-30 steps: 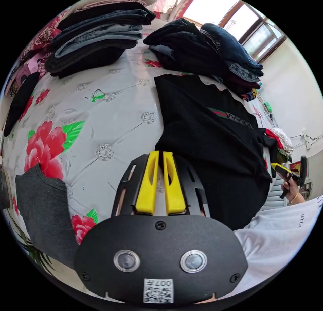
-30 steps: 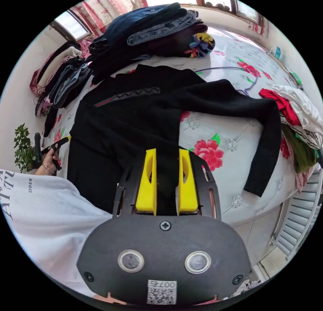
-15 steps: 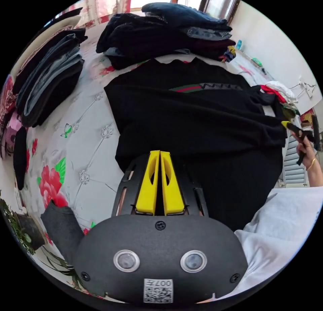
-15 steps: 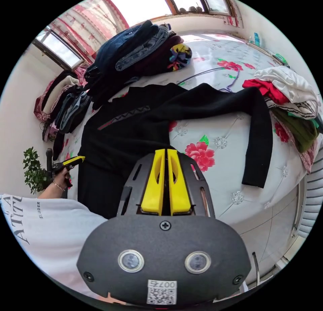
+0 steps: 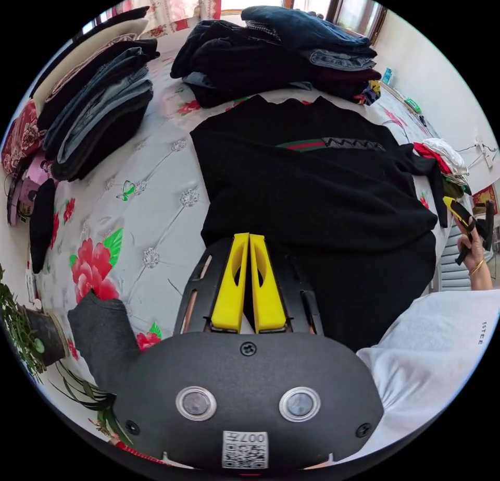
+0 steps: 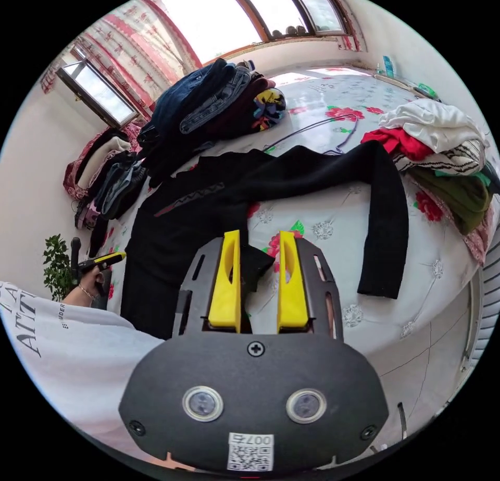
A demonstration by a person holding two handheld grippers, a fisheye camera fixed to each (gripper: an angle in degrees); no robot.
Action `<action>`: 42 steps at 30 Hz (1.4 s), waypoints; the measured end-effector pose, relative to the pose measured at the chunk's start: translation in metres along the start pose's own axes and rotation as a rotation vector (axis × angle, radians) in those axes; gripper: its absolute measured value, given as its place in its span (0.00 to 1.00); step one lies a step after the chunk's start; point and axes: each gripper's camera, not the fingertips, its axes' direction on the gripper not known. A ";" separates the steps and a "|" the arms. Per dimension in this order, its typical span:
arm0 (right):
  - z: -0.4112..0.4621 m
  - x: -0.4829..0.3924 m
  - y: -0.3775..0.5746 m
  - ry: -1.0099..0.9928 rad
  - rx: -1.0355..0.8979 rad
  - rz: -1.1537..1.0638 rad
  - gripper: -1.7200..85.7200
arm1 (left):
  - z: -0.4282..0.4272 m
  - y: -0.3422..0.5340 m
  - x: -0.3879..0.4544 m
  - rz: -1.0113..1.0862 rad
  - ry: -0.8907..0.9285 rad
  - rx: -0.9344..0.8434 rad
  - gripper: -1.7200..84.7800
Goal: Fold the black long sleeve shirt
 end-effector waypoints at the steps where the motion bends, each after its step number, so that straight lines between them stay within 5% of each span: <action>1: 0.001 0.006 0.001 -0.024 -0.020 -0.024 0.10 | -0.005 0.002 -0.001 -0.016 0.005 0.012 0.01; 8: 0.037 0.025 0.012 -0.154 -0.266 -0.081 0.06 | 0.001 -0.009 0.009 -0.023 0.056 0.007 0.01; 13: 0.008 0.003 -0.008 -0.117 -0.256 -0.185 0.02 | 0.019 -0.032 0.024 0.026 0.018 -0.026 0.01; 21: -0.049 0.044 0.002 -0.481 -0.219 0.147 0.04 | 0.028 -0.038 0.032 0.068 -0.074 -0.044 0.01; 31: -0.062 0.115 0.024 0.315 0.034 0.321 0.10 | -0.012 -0.013 -0.013 -0.086 0.032 0.000 0.01; 38: -0.055 0.123 0.004 0.272 -0.016 0.361 0.04 | -0.041 0.016 -0.031 -0.156 0.063 0.017 0.01; 42: -0.121 0.064 -0.038 0.242 0.219 0.125 0.02 | -0.051 0.034 -0.035 -0.192 0.102 0.038 0.01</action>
